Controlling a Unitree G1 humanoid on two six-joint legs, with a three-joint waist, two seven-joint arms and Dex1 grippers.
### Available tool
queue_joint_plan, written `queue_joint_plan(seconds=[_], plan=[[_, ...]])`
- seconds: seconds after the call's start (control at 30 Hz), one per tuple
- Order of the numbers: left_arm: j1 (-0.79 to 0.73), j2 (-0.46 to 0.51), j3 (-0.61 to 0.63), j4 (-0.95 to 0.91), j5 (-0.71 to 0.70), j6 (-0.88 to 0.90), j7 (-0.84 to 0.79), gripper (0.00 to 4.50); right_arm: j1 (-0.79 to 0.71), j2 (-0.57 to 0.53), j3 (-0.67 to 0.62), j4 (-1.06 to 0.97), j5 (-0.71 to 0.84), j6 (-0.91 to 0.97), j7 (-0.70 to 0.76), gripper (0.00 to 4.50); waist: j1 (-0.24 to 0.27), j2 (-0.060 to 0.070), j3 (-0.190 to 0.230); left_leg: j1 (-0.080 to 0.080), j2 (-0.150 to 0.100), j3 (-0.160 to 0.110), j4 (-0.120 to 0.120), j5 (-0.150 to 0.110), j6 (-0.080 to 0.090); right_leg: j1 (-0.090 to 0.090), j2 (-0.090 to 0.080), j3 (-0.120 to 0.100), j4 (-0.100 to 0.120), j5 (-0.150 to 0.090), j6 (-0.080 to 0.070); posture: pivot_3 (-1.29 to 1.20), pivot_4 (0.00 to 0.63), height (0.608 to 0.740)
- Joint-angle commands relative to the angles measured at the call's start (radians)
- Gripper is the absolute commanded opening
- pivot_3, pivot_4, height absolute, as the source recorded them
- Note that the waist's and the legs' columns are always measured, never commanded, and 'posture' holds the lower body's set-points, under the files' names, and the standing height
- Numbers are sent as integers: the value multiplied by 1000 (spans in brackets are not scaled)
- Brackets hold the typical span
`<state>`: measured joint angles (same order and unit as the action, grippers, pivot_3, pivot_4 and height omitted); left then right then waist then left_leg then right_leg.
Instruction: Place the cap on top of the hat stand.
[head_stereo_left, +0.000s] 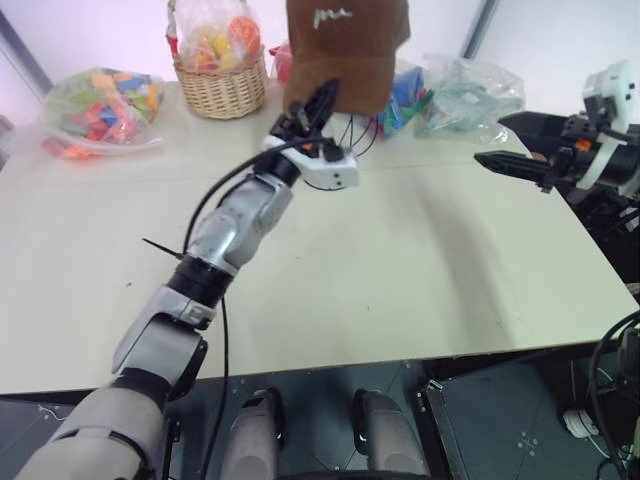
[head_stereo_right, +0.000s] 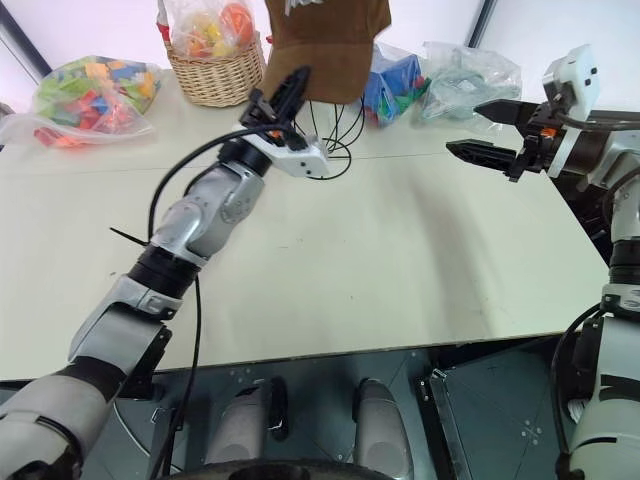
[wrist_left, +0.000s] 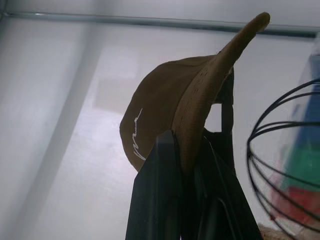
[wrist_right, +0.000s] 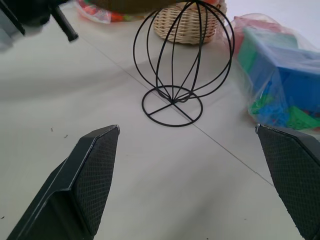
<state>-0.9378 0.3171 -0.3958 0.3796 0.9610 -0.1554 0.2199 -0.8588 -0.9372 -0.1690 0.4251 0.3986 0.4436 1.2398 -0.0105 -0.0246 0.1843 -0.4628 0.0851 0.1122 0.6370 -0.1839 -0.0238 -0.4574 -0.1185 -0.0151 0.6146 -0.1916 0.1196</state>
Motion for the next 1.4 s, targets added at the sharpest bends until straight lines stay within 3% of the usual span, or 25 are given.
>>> queue_joint_plan(seconds=[0.03, 0.27, 0.57, 1.0, 1.4], plan=[[-35, -17, -32, 21, 29, 14, 29, 50, -13, -30, -47, -21, 23, 6, -7, 4500, 0, 0, 0, 0, 0, 0, 0, 0, 0, 0, 0, 0, 0, 0, 0, 0, 150, 740], [-20, -33, -105, 73, 92, 60, 37, 50, -15, -28, -63, -14, 34, 17, -14, 4500, 3, 0, 0, 0, 0, 0, 0, 0, 0, 0, 0, 0, 0, 0, 0, 0, 150, 740], [-9, -22, -104, 79, 96, 115, 23, 50, -2, -26, -69, -16, 38, 20, -20, 4500, 2, 0, 0, -1, 0, -1, 1, 0, 0, 0, 0, 0, 0, 0, 0, 0, 150, 740], [143, -41, -158, -2, 99, 143, -87, 50, -5, -13, -66, -15, 38, 20, -32, 4500, 2, 0, 0, 0, 0, -2, 5, 0, 0, 3, 0, 0, 1, -2, -3, 0, 150, 740], [165, -70, -173, 25, 89, 153, -77, 50, -6, -8, -64, -28, 40, 30, -45, 4500, 2, 0, 0, 0, 0, -3, 9, -2, 3, 6, 0, 0, 1, -2, -3, 0, 150, 740]])
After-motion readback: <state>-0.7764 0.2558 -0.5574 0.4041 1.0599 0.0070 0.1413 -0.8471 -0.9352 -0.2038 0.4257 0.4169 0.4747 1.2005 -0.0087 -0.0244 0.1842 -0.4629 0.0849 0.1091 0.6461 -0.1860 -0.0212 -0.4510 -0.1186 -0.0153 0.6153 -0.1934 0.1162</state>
